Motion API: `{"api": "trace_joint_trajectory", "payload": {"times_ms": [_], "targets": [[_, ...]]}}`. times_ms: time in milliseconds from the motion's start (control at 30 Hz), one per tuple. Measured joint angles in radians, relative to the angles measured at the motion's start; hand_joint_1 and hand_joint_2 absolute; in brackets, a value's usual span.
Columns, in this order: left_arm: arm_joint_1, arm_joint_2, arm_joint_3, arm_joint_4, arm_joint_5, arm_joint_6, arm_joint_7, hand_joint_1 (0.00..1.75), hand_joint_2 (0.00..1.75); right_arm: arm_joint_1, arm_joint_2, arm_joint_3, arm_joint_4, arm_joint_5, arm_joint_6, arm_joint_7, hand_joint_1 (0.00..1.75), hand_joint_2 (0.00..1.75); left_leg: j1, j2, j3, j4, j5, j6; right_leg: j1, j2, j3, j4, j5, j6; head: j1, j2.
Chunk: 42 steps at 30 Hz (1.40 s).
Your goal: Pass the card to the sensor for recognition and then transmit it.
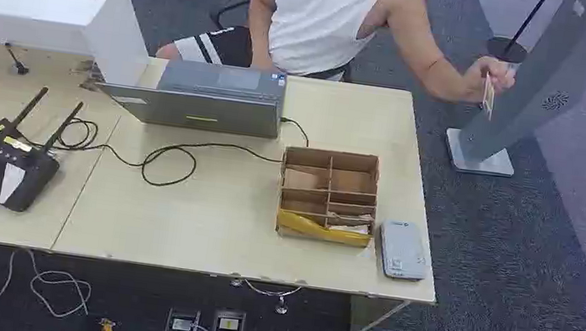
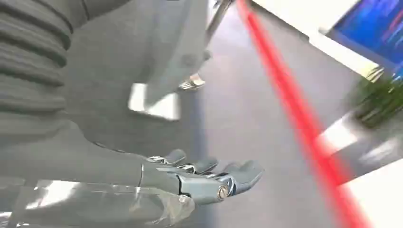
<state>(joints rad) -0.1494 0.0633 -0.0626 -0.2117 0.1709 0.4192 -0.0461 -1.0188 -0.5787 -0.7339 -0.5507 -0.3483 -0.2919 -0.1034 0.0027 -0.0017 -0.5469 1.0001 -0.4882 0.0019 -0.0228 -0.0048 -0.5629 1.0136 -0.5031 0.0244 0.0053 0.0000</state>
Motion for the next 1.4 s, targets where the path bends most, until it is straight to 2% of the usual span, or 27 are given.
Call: {"api": "trace_joint_trajectory", "payload": {"times_ms": [133,267,300,467,533,633,867,1400], "targets": [[-0.003,-0.003,-0.003,0.000,-0.003,0.012,-0.013,0.00,1.75,-0.024,0.009,0.261,-0.160,0.080,0.058,0.001,0.00,1.75,0.000,0.005,0.001,0.000,0.000,0.000,0.000,0.005,0.000,0.000,0.000,0.000,0.000,0.000],[-0.004,-0.008,-0.009,0.000,-0.008,0.021,-0.033,0.00,1.75,-0.027,0.033,0.502,-0.297,0.251,0.056,-0.015,0.00,1.75,0.001,0.003,0.002,0.000,0.001,-0.001,0.000,0.003,0.000,0.001,0.000,0.000,0.000,0.000],[-0.004,-0.008,-0.010,0.000,-0.011,0.021,-0.040,0.00,1.75,-0.026,0.037,0.549,-0.324,0.333,0.047,-0.028,0.00,1.75,0.001,0.002,0.001,0.000,0.001,-0.001,0.000,0.001,0.000,0.001,0.000,0.000,0.000,0.000],[-0.004,-0.011,-0.026,0.000,-0.031,0.012,-0.058,0.00,1.75,0.033,0.067,0.773,-0.494,0.962,-0.019,-0.055,0.00,1.75,0.003,0.000,0.001,0.000,0.002,-0.001,0.003,0.000,0.001,0.001,0.000,0.000,0.000,0.000],[-0.005,-0.011,-0.032,0.000,-0.031,0.004,-0.059,0.00,1.75,0.074,0.085,0.831,-0.550,1.123,-0.027,-0.058,0.00,1.75,0.003,-0.001,0.000,0.000,0.002,-0.001,0.003,-0.001,0.001,0.001,0.000,0.000,0.000,0.000],[-0.003,-0.012,-0.036,0.000,-0.031,-0.001,-0.059,0.00,1.75,0.131,0.112,0.906,-0.625,1.213,-0.034,-0.058,0.00,1.75,0.003,-0.003,0.000,0.000,0.002,-0.001,0.003,-0.003,0.000,0.001,0.000,0.000,0.000,0.000],[-0.002,-0.010,-0.051,0.000,-0.030,-0.014,-0.059,0.00,1.75,0.193,0.161,1.012,-0.707,1.243,-0.005,-0.056,0.00,1.75,0.003,-0.003,-0.001,0.000,0.002,-0.001,0.003,-0.004,0.000,0.001,0.000,0.000,0.000,0.000],[0.000,0.006,-0.062,0.000,-0.036,-0.042,-0.060,0.00,1.75,0.208,0.222,1.081,-0.678,1.251,0.065,-0.040,0.00,1.75,0.003,-0.005,-0.002,0.000,0.002,-0.002,0.003,-0.005,-0.001,0.001,0.000,0.000,0.000,0.000]]}}
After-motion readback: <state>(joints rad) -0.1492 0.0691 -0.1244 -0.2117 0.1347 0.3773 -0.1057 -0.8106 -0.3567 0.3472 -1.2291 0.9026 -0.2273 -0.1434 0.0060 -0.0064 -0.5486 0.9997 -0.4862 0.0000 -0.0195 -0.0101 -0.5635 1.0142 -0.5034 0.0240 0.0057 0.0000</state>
